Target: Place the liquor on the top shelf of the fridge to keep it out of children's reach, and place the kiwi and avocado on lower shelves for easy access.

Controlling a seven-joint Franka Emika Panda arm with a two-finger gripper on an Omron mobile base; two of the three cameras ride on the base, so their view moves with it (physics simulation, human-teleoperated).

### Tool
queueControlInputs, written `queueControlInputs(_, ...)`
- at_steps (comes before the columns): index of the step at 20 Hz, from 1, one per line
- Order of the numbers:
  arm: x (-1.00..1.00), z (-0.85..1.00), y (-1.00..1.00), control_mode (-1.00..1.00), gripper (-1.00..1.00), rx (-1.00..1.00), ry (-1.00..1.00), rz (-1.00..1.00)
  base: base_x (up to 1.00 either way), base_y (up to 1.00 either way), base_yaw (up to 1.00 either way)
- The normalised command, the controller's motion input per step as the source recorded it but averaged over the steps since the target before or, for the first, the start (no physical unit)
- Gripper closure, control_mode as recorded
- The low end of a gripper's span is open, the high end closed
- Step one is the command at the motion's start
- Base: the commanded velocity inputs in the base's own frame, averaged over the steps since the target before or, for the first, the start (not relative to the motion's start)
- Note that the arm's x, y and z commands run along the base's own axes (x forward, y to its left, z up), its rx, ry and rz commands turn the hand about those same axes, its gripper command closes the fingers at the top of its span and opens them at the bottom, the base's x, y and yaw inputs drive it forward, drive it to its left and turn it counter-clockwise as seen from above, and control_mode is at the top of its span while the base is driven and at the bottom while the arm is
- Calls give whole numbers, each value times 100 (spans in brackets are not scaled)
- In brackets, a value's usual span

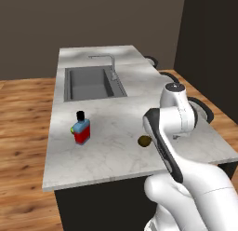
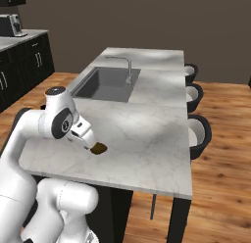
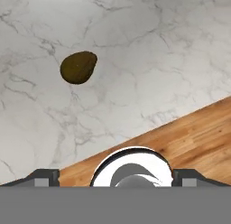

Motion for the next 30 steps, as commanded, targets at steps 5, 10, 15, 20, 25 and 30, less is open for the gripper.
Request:
queueControlInputs(5,1,-40,12,-100,-100,4,-1,-22,0,0,0)
queueControlInputs(10,22,-34,1,-100,-100,4,2,-20,0,0,0)
queueControlInputs(15,31,-6,0,-100,-100,5,6,-14,0,0,0)
queueControlInputs(20,25,0,0,-100,-100,5,0,-10,0,0,0)
queueControlInputs(25,24,0,0,-100,-100,6,2,-7,0,0,0)
queueControlInputs(30,23,-8,0,-100,-100,3,3,-1,0,0,0)
